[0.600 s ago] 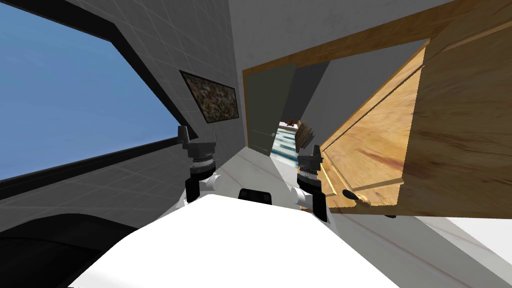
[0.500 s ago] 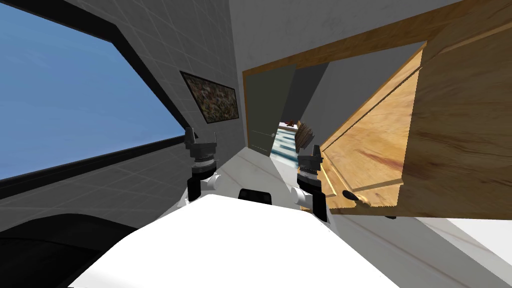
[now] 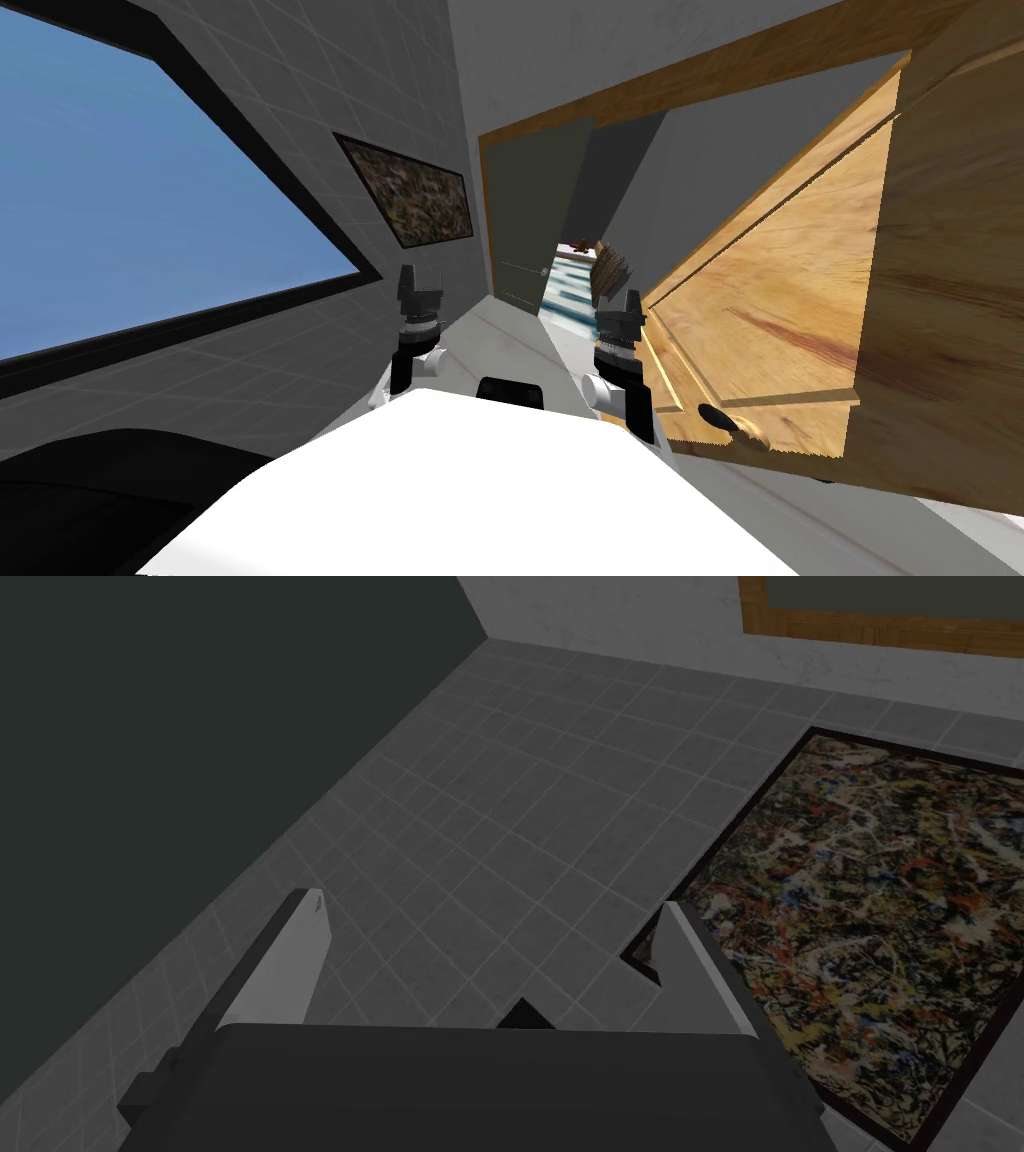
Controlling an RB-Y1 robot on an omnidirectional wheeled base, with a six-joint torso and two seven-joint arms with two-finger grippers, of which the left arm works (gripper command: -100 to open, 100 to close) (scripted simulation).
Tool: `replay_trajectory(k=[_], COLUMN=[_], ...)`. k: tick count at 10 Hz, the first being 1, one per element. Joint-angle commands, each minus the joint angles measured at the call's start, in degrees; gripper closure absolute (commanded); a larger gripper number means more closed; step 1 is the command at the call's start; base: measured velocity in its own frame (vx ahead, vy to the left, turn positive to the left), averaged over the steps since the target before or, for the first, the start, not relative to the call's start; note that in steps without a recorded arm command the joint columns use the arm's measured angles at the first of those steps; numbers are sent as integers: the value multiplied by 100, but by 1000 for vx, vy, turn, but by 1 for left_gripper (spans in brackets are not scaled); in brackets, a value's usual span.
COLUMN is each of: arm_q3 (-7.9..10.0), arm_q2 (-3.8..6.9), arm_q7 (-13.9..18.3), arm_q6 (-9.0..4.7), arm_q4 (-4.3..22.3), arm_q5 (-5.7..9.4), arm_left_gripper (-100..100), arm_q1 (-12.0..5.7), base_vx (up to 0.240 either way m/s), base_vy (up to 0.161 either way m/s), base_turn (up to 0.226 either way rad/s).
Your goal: Pull the door open
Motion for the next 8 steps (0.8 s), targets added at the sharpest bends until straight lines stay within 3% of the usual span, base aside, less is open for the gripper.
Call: replay_trajectory(k=[1, 8], arm_q3=[0, -32], arm_q2=[29, 147], arm_q7=[-141, -720], arm_q6=[-2, -177], arm_q4=[193, 1077], arm_q5=[-67, -369], arm_left_gripper=[-100, -100], arm_q1=[-102, -388], base_vx=[127, 104], base_vy=[-71, -67], base_turn=[6, 4])
